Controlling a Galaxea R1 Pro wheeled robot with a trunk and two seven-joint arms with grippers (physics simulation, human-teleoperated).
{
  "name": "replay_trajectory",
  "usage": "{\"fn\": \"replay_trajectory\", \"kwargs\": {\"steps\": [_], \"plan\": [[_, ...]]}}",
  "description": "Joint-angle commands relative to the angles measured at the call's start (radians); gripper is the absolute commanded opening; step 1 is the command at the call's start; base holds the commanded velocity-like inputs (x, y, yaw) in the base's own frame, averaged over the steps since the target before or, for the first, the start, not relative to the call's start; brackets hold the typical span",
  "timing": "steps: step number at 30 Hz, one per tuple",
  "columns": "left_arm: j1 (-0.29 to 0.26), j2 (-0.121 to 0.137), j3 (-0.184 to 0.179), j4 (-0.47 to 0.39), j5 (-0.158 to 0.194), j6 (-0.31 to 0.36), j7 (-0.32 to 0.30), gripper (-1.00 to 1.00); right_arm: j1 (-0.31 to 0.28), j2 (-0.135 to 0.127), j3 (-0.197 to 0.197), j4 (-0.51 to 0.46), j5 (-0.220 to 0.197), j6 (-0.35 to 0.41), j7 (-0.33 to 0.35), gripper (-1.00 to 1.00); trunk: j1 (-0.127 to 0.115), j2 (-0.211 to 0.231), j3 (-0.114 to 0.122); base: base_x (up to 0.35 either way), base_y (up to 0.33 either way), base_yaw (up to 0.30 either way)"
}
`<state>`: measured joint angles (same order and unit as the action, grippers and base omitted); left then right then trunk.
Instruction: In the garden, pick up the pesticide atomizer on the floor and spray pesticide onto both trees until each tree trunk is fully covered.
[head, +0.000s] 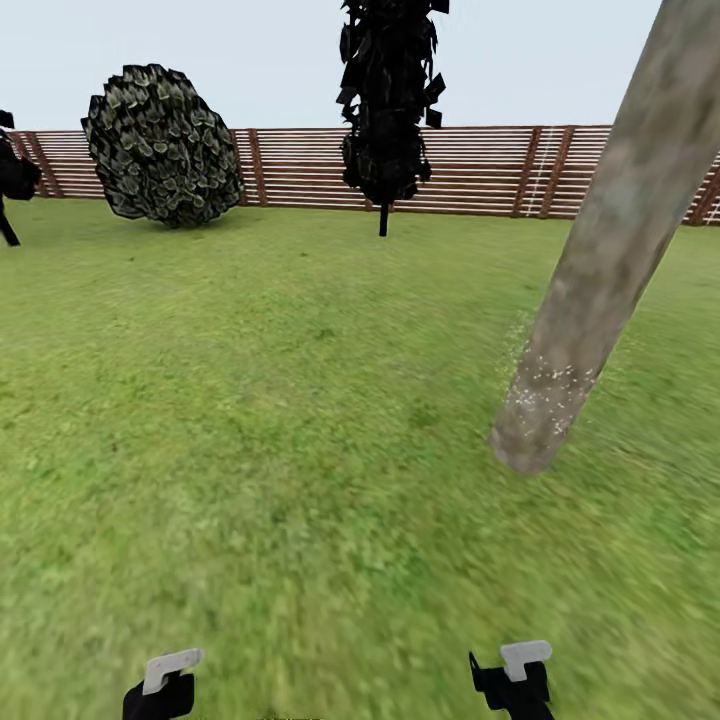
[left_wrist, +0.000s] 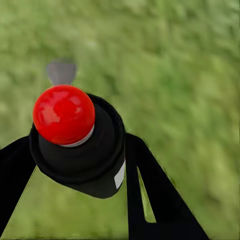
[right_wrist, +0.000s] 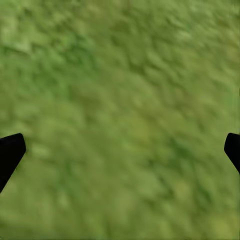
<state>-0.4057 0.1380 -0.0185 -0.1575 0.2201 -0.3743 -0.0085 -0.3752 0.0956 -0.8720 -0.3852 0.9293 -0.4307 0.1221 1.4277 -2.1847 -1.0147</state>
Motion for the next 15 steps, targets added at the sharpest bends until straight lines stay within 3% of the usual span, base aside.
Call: {"fn": "replay_trajectory", "kwargs": {"steps": [1,15], "plan": [[-0.001,0.0,-0.002,0.001,0.005,-0.003,-0.001,-1.0,-0.001,0.001,-0.008,-0.002,0.003,-0.003,0.008,1.0,0.0,0.0,-0.001,0.0,0.0,0.279],[0.0,0.0,-0.001,0.001,0.005,-0.003,-0.001,-1.0,-0.001,0.001,-0.008,-0.002,0.003,-0.003,0.008,1.0,0.0,0.0,-0.001,0.0,0.0,0.279]]}}
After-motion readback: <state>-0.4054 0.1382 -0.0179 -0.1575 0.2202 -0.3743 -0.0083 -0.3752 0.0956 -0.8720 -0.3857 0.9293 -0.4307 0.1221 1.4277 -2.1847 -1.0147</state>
